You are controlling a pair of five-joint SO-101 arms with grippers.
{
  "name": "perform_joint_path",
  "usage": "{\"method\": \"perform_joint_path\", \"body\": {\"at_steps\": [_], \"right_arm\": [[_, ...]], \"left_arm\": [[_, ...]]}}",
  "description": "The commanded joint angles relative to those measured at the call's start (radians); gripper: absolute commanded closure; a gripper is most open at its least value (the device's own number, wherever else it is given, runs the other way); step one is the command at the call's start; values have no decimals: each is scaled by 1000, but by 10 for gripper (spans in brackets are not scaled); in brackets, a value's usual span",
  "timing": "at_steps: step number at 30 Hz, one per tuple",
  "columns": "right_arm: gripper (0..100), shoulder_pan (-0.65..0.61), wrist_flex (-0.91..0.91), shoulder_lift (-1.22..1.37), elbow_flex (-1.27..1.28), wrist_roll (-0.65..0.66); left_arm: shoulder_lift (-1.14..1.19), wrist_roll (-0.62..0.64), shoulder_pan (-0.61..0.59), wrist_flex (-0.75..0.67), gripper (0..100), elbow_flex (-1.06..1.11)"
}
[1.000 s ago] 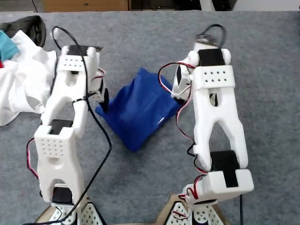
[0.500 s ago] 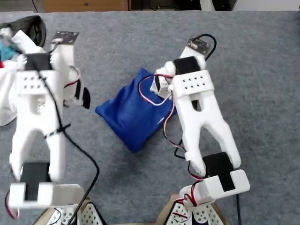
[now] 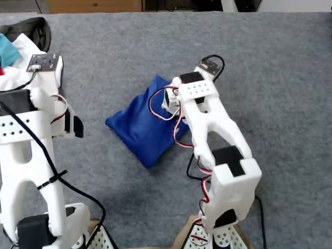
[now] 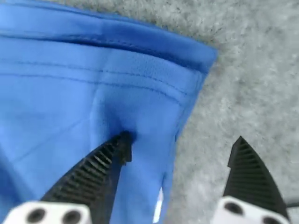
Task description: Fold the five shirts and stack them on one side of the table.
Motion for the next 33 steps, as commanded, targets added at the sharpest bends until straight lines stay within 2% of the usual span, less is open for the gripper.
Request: {"method": "perform_joint_path", "body": {"at_steps": [1,13,19,30,33], "right_arm": [[656,-13,-58,35,-5,-11],[668,-8,-161,131,-5,-2],[876,8,-153,193,-56,-2],[993,96,-86,197,-81,0],[993,147,-55,197,-85,3]], "left_arm": [[-39,-5,-29,11,788,23],[-91,-6,-40,11,789,48],[-136,-6,-40,11,789,49],[-173,-54,-44,11,789,69],[-173,-68,-44,11,789,103]]}}
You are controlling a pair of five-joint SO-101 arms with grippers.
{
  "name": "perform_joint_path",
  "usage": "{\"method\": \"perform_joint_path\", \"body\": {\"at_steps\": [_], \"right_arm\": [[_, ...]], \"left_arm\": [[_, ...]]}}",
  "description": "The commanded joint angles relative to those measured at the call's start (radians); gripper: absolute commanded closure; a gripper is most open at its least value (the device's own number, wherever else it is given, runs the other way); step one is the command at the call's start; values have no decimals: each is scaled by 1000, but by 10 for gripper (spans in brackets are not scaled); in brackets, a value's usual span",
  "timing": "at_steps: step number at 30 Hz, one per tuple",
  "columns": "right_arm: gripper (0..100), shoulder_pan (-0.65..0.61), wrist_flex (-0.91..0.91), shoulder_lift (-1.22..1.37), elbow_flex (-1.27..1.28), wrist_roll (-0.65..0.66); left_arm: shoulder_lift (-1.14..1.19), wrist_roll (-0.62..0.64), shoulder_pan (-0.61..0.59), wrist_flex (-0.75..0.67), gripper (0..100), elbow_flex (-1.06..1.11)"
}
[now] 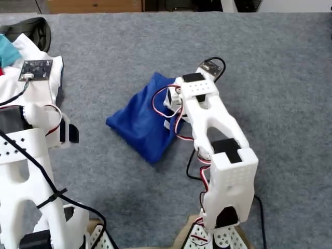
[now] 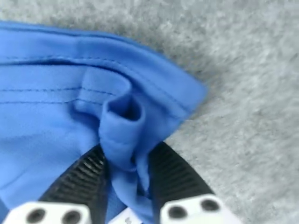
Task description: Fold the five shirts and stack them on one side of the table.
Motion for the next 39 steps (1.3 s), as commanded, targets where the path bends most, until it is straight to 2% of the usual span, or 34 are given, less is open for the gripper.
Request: {"method": "perform_joint_path", "body": {"at_steps": [1,7,13,32,39], "right_arm": [[993,105,41,44,-31,14],[993,269,216,44,-196,129],[993,536,305,44,-358,201],[993,1432,298,51,-688,534],[993,1664,124,56,-710,635]], "left_arm": [[-24,-18,-11,9,789,25],[-24,-15,-11,9,790,23],[-24,-17,-11,9,790,23],[-24,-18,-6,9,790,29],[-24,-18,-5,9,790,29]]}}
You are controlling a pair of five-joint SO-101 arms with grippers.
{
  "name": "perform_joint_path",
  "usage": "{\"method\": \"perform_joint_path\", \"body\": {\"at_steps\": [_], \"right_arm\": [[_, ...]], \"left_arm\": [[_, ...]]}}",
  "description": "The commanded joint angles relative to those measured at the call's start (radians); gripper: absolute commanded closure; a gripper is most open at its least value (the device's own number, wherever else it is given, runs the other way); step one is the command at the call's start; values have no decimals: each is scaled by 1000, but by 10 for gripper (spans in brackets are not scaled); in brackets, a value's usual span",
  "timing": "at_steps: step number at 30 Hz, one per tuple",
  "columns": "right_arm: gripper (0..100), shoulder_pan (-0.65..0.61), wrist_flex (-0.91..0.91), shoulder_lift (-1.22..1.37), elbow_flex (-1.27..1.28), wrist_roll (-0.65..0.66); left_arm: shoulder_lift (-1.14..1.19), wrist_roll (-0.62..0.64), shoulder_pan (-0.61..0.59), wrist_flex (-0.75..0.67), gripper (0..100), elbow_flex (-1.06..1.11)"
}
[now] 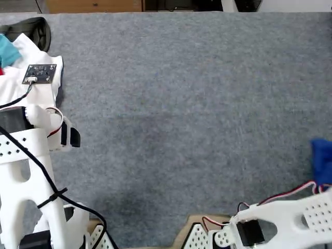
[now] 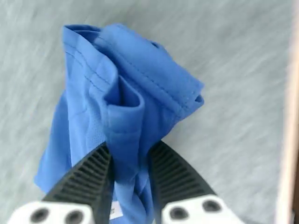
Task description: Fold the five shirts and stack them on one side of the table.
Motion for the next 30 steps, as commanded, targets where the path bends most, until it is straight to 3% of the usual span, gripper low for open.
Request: {"method": "perform_joint_path", "body": {"at_steps": [1,13,18,25,30], "right_arm": [[993,116,-91,4,-61,40],[993,289,-98,214,-68,83],[991,309,-91,236,-67,84],[988,308,35,231,-67,213],[864,300,115,231,-67,233]], "left_arm": [[-22,-8,-5,9,790,-2],[-22,-8,-11,9,790,-2],[-22,-6,-11,9,790,-2],[-22,-6,-11,9,788,0],[-22,-6,-11,9,786,0]]}}
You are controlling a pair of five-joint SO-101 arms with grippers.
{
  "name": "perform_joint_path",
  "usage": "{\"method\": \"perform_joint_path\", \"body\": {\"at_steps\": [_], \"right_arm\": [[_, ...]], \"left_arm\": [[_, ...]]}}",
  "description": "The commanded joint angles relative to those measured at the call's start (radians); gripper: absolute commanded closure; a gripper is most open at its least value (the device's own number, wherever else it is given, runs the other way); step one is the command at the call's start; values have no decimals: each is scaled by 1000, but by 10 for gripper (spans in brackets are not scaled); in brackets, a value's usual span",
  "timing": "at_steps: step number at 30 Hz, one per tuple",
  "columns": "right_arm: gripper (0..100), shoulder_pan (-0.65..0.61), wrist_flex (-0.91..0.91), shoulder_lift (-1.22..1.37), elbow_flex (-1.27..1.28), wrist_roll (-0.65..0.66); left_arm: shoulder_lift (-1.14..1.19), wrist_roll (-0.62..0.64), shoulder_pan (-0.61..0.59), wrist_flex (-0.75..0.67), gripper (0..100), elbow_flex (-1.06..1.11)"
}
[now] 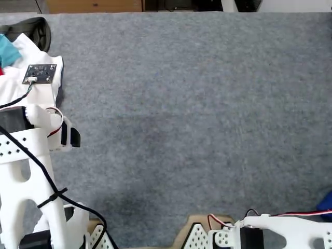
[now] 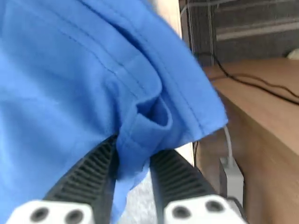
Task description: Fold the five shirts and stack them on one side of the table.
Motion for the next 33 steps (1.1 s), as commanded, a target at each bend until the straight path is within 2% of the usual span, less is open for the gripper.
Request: {"method": "perform_joint_path", "body": {"at_steps": [1,6,10,15,25,33], "right_arm": [[832,13,55,-13,-53,40],[736,4,72,-15,-58,55],[728,-10,166,-15,-117,57],[728,-44,351,-15,-318,51],[728,-59,354,-15,-662,49],[731,-205,359,-127,-645,49]], "left_arm": [[-22,-6,-11,9,786,0],[-22,-6,-11,9,786,0],[-22,-6,-11,9,786,0],[-22,-6,-9,9,786,0],[-22,-6,-9,9,785,0],[-22,0,-9,9,786,-2]]}}
